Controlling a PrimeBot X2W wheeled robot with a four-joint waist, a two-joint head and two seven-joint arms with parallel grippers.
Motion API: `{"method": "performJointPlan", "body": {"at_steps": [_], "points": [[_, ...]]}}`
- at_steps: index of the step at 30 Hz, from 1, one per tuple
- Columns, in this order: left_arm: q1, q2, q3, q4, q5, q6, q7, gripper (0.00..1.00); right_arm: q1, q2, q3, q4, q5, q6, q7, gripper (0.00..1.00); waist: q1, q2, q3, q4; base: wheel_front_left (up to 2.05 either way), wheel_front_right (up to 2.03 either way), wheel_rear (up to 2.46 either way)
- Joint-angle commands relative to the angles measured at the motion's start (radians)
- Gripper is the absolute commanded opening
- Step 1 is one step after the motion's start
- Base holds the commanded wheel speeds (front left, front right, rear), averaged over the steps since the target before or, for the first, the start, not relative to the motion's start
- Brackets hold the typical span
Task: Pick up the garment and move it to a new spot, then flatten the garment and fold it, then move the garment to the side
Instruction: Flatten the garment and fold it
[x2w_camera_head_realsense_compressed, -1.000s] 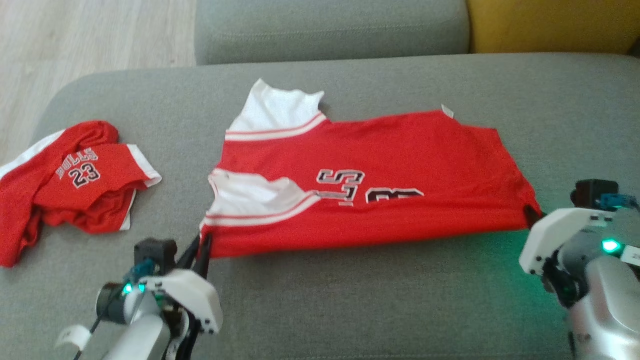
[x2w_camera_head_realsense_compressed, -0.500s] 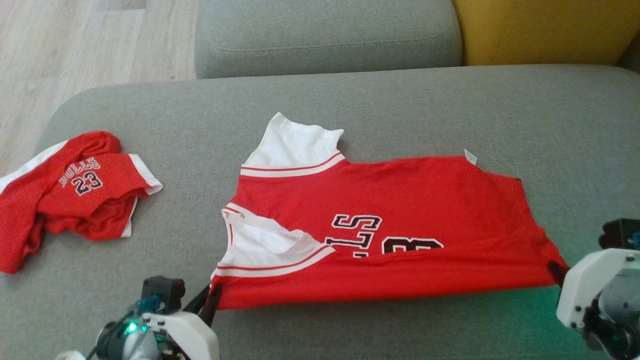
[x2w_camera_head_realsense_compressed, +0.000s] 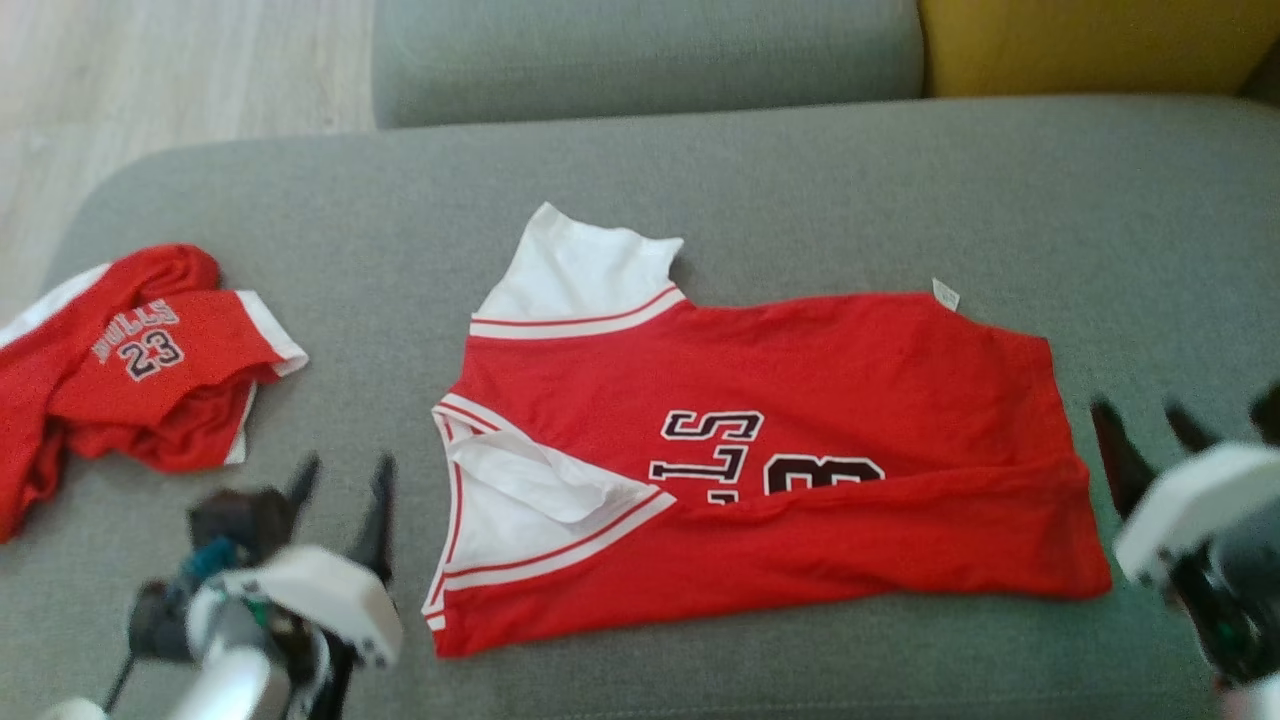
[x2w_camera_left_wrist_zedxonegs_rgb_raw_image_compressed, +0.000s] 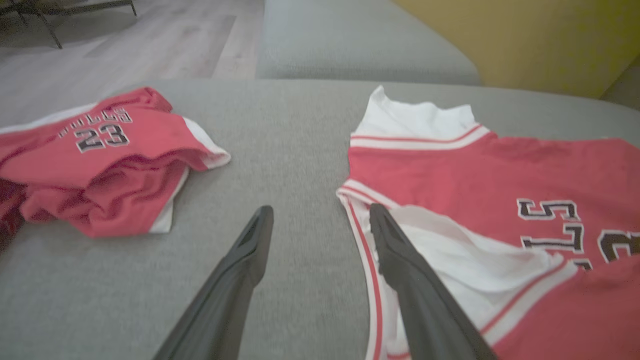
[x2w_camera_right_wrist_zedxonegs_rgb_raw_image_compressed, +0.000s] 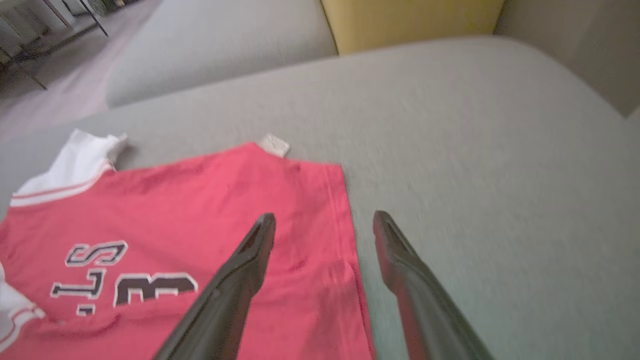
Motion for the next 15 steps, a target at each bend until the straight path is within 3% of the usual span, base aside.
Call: {"method": "performJointPlan", "body": {"at_steps": [1, 4, 7, 15], "points": [[-0.084, 0.013, 0.057, -0.038, 0.000, 0.009, -0.026, 1.00, -0.077, -0.017, 0.044, -0.051, -0.006, 0.002, -0.042, 1.00, 0.0000, 0.0000, 0.025, -0.013, 0.00, 0.00, 0.00], [-0.136, 0.024, 0.070, -0.036, 0.009, -0.003, -0.054, 1.00, -0.136, -0.025, 0.086, -0.040, -0.031, 0.002, -0.135, 1.00, 0.0000, 0.0000, 0.072, -0.038, 0.00, 0.00, 0.00], [-0.210, 0.039, 0.061, -0.015, 0.018, -0.043, -0.049, 1.00, -0.208, -0.025, 0.116, 0.001, -0.075, 0.002, -0.211, 1.00, 0.0000, 0.0000, 0.115, -0.060, 0.00, 0.00, 0.00], [-0.495, 0.071, 0.030, 0.154, -0.026, -0.231, 0.083, 1.00, -0.387, -0.008, 0.232, 0.125, -0.167, 0.002, -0.290, 1.00, 0.0000, 0.0000, 0.228, -0.132, 0.00, 0.00, 0.00]]}}
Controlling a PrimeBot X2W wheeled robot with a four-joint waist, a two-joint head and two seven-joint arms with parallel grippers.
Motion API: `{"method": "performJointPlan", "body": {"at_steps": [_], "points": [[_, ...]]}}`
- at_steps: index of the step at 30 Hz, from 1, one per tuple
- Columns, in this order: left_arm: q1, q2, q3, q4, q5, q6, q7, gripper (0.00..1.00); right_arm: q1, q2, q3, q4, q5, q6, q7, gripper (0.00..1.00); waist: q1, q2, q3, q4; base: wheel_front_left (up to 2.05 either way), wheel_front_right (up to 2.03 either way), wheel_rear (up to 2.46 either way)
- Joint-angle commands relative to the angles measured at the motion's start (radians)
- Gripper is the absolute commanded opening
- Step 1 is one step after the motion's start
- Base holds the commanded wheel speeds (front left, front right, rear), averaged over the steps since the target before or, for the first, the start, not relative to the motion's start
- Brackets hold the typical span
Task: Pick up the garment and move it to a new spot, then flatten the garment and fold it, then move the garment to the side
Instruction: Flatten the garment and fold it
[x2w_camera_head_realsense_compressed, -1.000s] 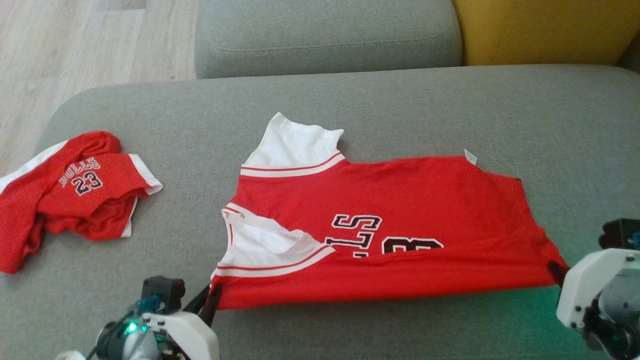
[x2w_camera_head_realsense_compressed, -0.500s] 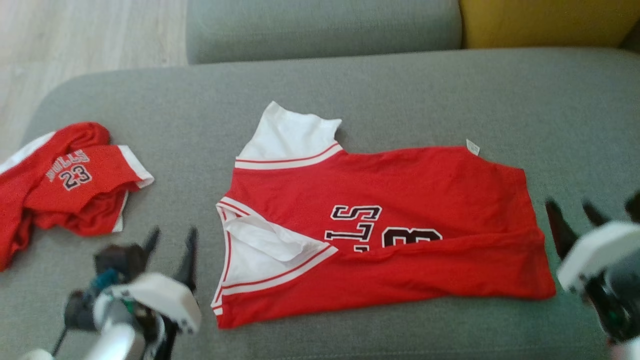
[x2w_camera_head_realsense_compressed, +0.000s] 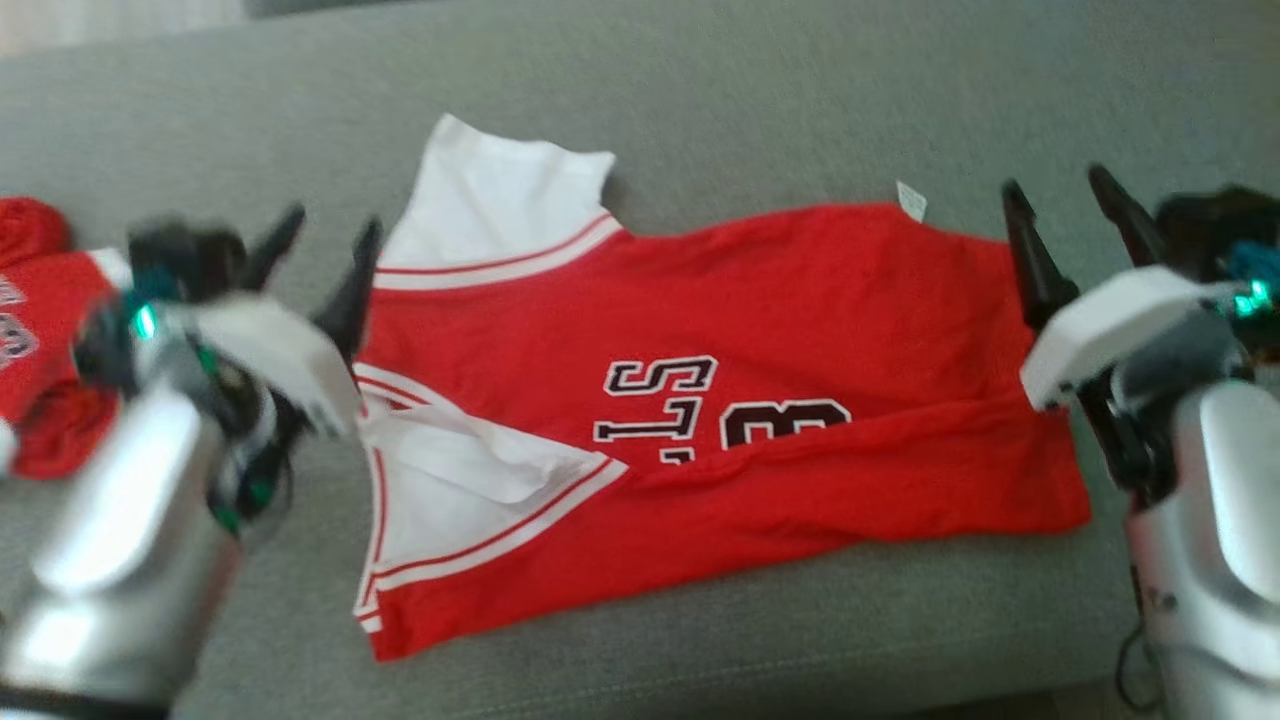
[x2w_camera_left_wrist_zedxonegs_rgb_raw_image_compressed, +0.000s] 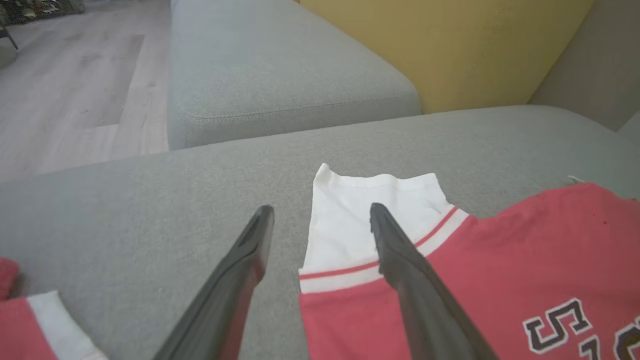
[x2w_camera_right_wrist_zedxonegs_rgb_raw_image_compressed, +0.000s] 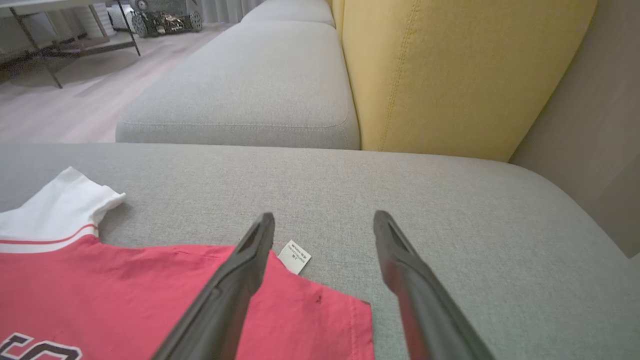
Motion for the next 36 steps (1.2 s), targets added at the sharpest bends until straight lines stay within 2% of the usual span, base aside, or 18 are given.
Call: {"method": "performJointPlan", "body": {"at_steps": [1, 2, 3, 7, 11, 17, 26, 34, 35, 36], "points": [[-0.096, 0.046, 0.036, 0.003, -0.019, -0.031, 0.023, 1.00, -0.057, 0.005, 0.027, -0.020, -0.011, 0.002, -0.017, 1.00, 0.0000, 0.0000, 0.053, -0.043, 0.00, 0.00, 0.00], [-0.133, 0.046, 0.039, 0.029, -0.038, -0.054, 0.043, 1.00, -0.077, 0.010, 0.035, -0.009, -0.016, 0.002, -0.023, 1.00, 0.0000, 0.0000, 0.066, -0.052, 0.00, 0.00, 0.00], [-0.133, 0.046, 0.039, 0.029, -0.038, -0.054, 0.043, 1.00, -0.077, 0.010, 0.035, -0.009, -0.016, 0.002, -0.023, 1.00, 0.0000, 0.0000, 0.066, -0.052, 0.00, 0.00, 0.00], [-0.269, 0.073, 0.022, 0.120, -0.089, -0.110, 0.139, 1.00, -0.141, 0.026, 0.067, 0.024, -0.030, 0.002, -0.040, 1.00, 0.0000, 0.0000, 0.114, -0.085, 0.00, 0.00, 0.00], [-0.375, 0.109, -0.009, 0.196, -0.131, -0.123, 0.231, 1.00, -0.185, 0.039, 0.091, 0.047, -0.035, 0.002, -0.058, 1.00, 0.0000, 0.0000, 0.152, -0.113, 0.00, 0.00, 0.00], [-0.467, 0.162, -0.123, 0.262, -0.146, -0.125, 0.319, 1.00, -0.228, 0.052, 0.112, 0.074, -0.032, 0.002, -0.081, 1.00, 0.0000, 0.0000, 0.191, -0.144, 0.00, 0.00, 0.00], [-0.545, 0.194, -0.229, 0.349, -0.166, -0.125, 0.295, 1.00, -0.267, 0.070, 0.117, 0.102, -0.034, 0.002, -0.098, 1.00, 0.0000, 0.0000, 0.225, -0.182, 0.00, 0.00, 0.00], [-0.575, 0.183, -0.308, 0.379, -0.224, -0.125, 0.262, 1.00, -0.280, 0.077, 0.098, 0.118, -0.045, 0.002, -0.100, 1.00, 0.0000, 0.0000, 0.236, -0.193, 0.00, 0.00, 0.00], [-0.575, 0.180, -0.335, 0.364, -0.257, -0.125, 0.262, 0.00, -0.281, 0.078, 0.087, 0.125, -0.053, 0.002, -0.099, 1.00, 0.0000, 0.0000, 0.236, -0.190, 0.00, 0.00, 0.00], [-0.576, 0.181, -0.348, 0.356, -0.272, -0.126, 0.261, 0.00, -0.282, 0.078, 0.079, 0.129, -0.057, 0.002, -0.099, 1.00, 0.0000, 0.0000, 0.235, -0.187, 0.00, 0.00, 0.00]]}}
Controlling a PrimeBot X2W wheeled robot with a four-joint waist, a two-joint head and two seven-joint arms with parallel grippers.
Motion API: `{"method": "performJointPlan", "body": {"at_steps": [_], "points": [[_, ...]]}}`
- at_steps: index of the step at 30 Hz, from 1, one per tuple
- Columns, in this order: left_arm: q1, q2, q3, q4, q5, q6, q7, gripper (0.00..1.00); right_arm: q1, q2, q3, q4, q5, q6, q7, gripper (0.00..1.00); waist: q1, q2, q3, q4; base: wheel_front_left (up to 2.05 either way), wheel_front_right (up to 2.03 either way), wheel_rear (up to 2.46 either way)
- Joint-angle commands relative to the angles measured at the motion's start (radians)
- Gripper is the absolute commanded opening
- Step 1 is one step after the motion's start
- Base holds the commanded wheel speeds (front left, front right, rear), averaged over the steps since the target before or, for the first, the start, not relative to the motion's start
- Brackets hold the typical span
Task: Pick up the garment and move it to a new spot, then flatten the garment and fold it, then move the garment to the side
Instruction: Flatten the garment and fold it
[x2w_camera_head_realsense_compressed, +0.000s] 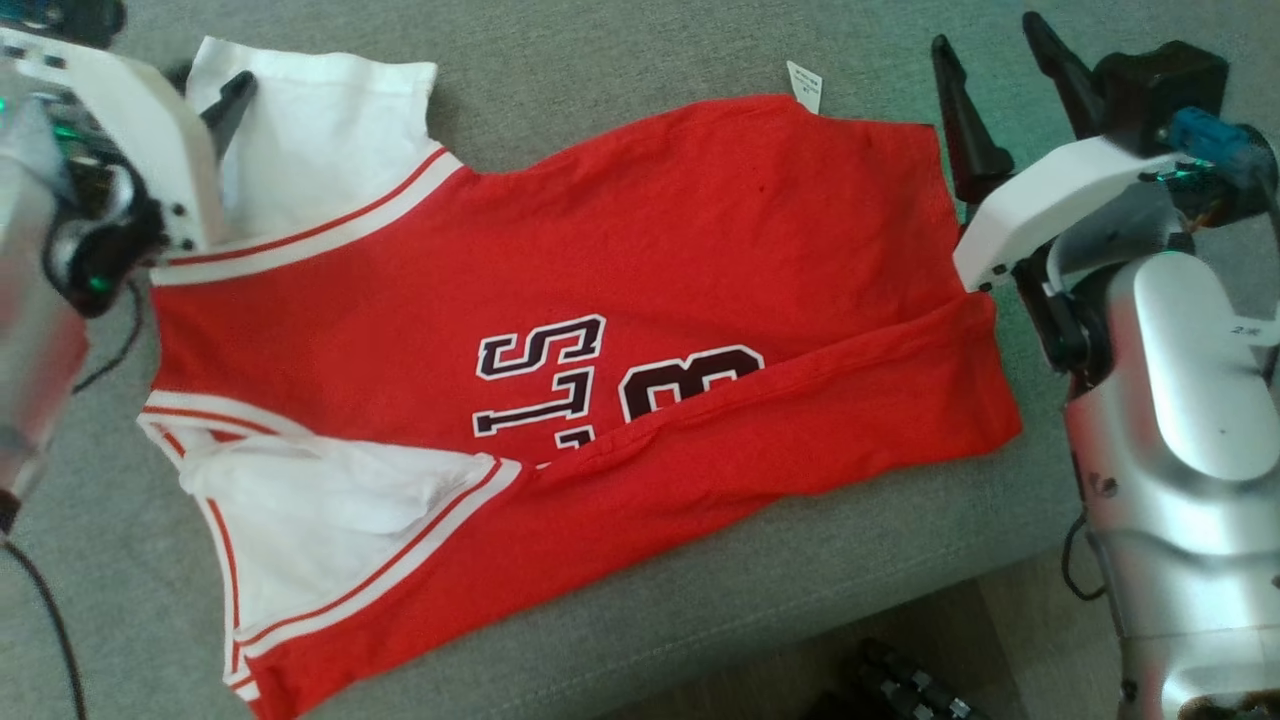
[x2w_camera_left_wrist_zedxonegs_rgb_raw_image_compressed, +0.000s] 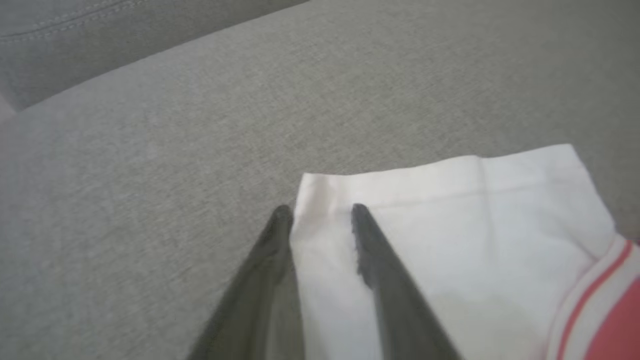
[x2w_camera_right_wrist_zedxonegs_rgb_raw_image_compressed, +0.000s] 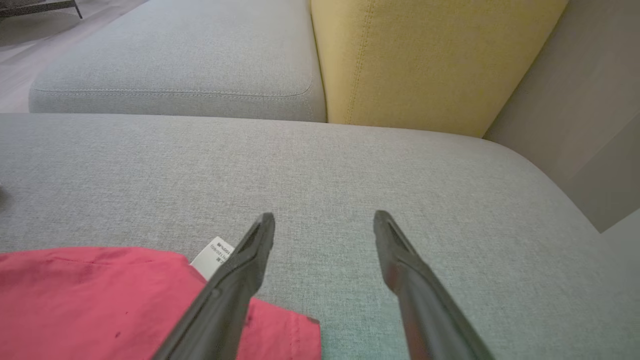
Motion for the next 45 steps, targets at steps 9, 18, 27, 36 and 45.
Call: {"method": "performJointPlan", "body": {"at_steps": [9, 18, 27, 36, 45], "points": [[-0.070, 0.040, 0.012, -0.005, -0.043, -0.006, -0.184, 0.00, -0.028, -0.013, -0.047, 0.024, -0.002, 0.002, 0.032, 1.00, -0.0001, 0.0000, -0.045, 0.062, 0.00, 0.00, 0.00], [-0.035, 0.039, 0.005, -0.099, -0.071, -0.006, -0.316, 0.00, -0.028, -0.080, -0.058, 0.080, 0.006, 0.002, 0.110, 1.00, -0.0001, 0.0000, -0.098, 0.156, 0.00, 0.00, 0.00], [0.051, 0.056, -0.034, -0.280, -0.078, 0.004, -0.326, 0.00, -0.051, -0.157, -0.048, 0.145, 0.050, 0.002, 0.206, 1.00, -0.0001, 0.0000, -0.131, 0.260, 0.00, 0.00, 0.00], [0.084, 0.034, -0.059, -0.359, -0.078, 0.034, -0.306, 0.00, -0.133, -0.218, 0.109, 0.243, 0.178, 0.002, 0.293, 1.00, -0.0001, 0.0000, -0.107, 0.316, 0.00, 0.00, 0.00], [0.080, 0.017, -0.070, -0.326, -0.076, 0.030, -0.316, 0.00, -0.146, -0.263, 0.247, 0.301, 0.285, 0.002, 0.328, 1.00, -0.0001, 0.0000, -0.094, 0.317, 0.00, 0.00, 0.00]]}}
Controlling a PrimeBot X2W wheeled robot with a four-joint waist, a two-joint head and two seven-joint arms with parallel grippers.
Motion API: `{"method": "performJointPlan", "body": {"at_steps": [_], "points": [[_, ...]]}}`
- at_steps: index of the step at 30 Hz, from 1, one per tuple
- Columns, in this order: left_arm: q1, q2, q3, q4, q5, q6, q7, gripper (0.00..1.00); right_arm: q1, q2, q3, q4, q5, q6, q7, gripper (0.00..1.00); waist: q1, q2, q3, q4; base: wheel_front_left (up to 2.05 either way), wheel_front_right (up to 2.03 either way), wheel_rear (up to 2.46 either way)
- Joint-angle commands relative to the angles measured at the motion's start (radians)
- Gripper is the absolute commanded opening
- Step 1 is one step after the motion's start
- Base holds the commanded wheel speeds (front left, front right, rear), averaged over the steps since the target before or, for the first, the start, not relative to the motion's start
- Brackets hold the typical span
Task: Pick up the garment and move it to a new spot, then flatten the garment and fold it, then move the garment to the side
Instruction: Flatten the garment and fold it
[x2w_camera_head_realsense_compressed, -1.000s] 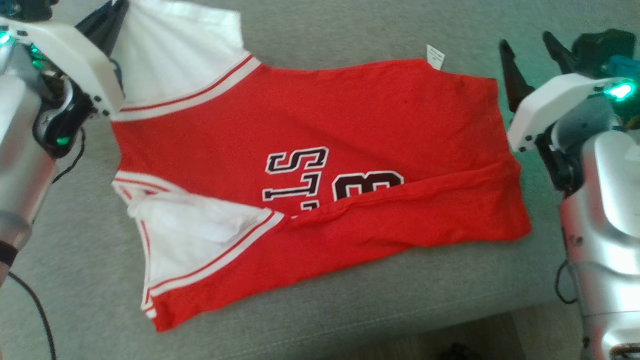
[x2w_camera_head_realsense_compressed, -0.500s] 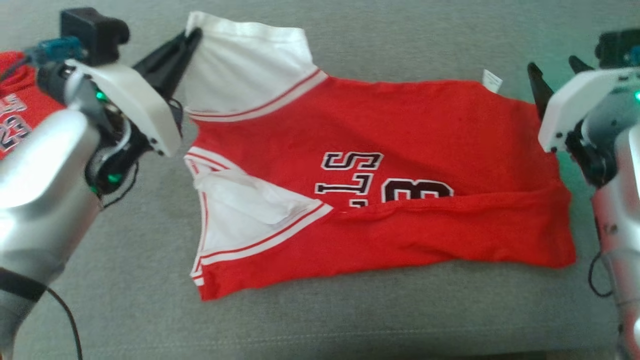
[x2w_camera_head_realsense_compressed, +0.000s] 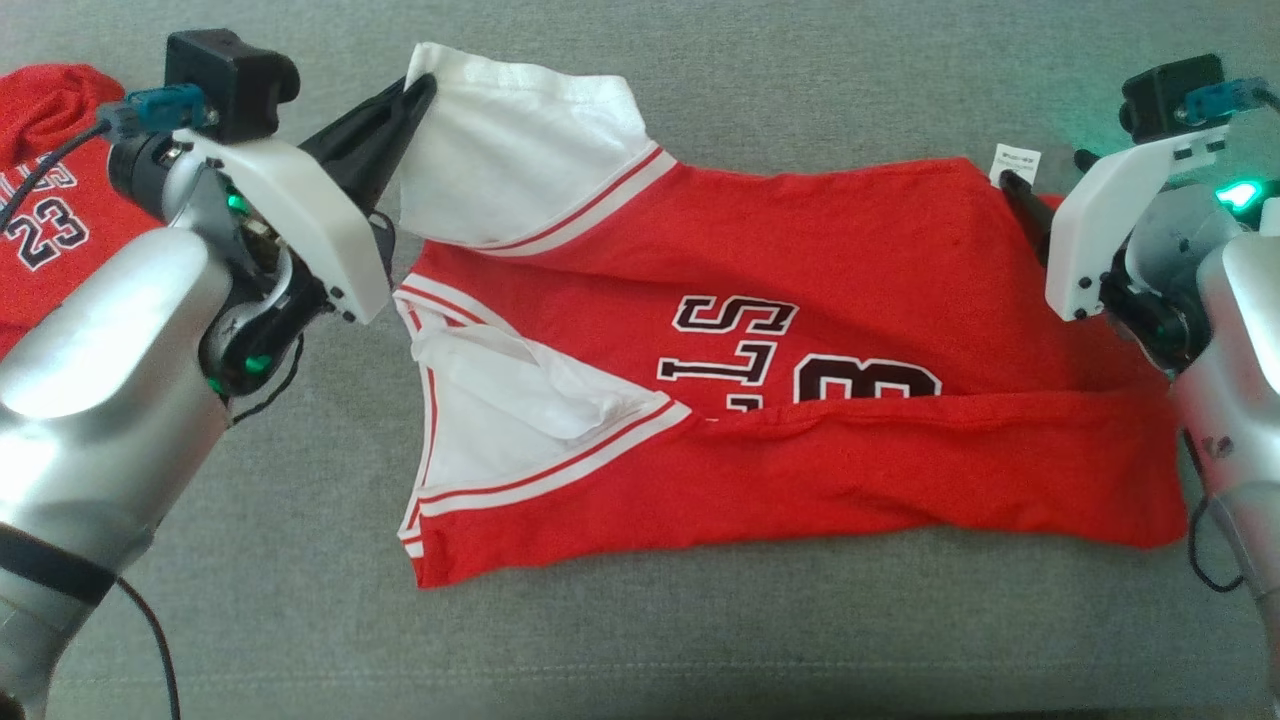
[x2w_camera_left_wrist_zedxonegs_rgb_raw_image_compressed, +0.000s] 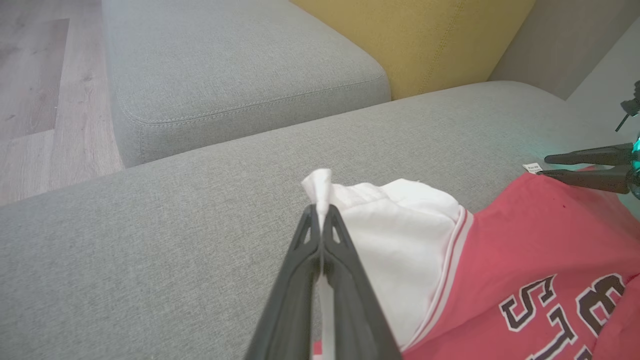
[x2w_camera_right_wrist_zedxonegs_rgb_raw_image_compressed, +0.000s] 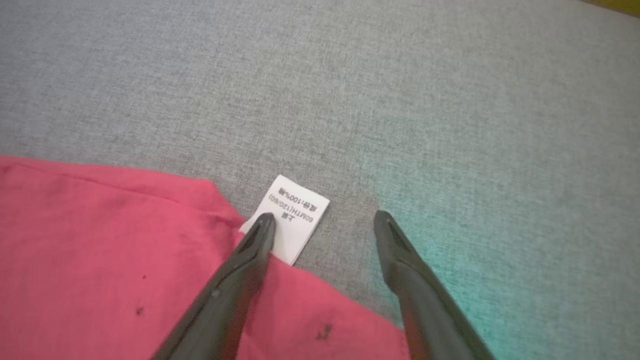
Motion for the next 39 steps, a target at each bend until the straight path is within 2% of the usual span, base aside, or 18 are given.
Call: {"method": "performJointPlan", "body": {"at_steps": [1, 10, 11, 12, 13, 14, 22, 32, 39], "points": [[-0.033, 0.035, 0.038, -0.009, -0.001, 0.002, -0.011, 0.00, -0.019, -0.017, 0.029, -0.023, 0.018, 0.002, 0.005, 1.00, 0.0000, 0.0000, -0.001, -0.005, 0.00, 0.00, 0.00], [-0.041, 0.033, 0.032, 0.008, 0.000, 0.000, -0.013, 0.00, -0.026, -0.043, 0.113, -0.023, 0.075, 0.002, -0.025, 1.00, 0.0000, 0.0000, 0.005, -0.012, 0.00, 0.00, 0.00], [-0.042, 0.032, 0.031, 0.009, 0.001, 0.000, -0.013, 0.00, -0.028, -0.044, 0.124, -0.023, 0.081, 0.002, -0.027, 0.91, 0.0000, 0.0000, 0.006, -0.012, 0.00, 0.00, 0.00], [-0.044, 0.031, 0.031, 0.009, 0.001, -0.001, -0.013, 0.00, -0.030, -0.047, 0.136, -0.023, 0.087, 0.002, -0.030, 0.35, 0.0000, 0.0000, 0.007, -0.010, 0.00, 0.00, 0.00], [-0.044, 0.031, 0.031, 0.009, 0.001, -0.001, -0.013, 0.00, -0.030, -0.047, 0.136, -0.023, 0.087, 0.002, -0.030, 0.35, 0.0000, 0.0000, 0.007, -0.010, 0.00, 0.00, 0.00], [-0.045, 0.030, 0.030, 0.010, 0.001, -0.001, -0.013, 0.00, -0.032, -0.050, 0.152, -0.025, 0.092, 0.002, -0.033, 0.00, 0.0000, 0.0000, 0.008, -0.009, 0.00, 0.00, 0.00], [-0.045, 0.025, 0.024, 0.023, 0.000, -0.003, -0.021, 0.00, -0.058, -0.092, 0.214, 0.000, 0.106, 0.002, -0.085, 0.00, 0.0000, 0.0000, 0.005, 0.000, 0.00, 0.00, 0.00], [-0.033, 0.020, 0.019, 0.053, -0.008, -0.003, -0.031, 0.00, -0.115, -0.081, 0.157, 0.106, 0.004, 0.002, -0.235, 0.00, 0.0000, 0.0000, -0.023, -0.005, 0.00, 0.00, 0.00], [-0.030, 0.009, 0.030, 0.076, -0.015, 0.008, -0.057, 0.00, -0.143, -0.065, 0.124, 0.142, -0.106, 0.002, -0.392, 0.00, 0.0000, 0.0000, -0.038, -0.008, 0.00, 0.00, 0.00]]}}
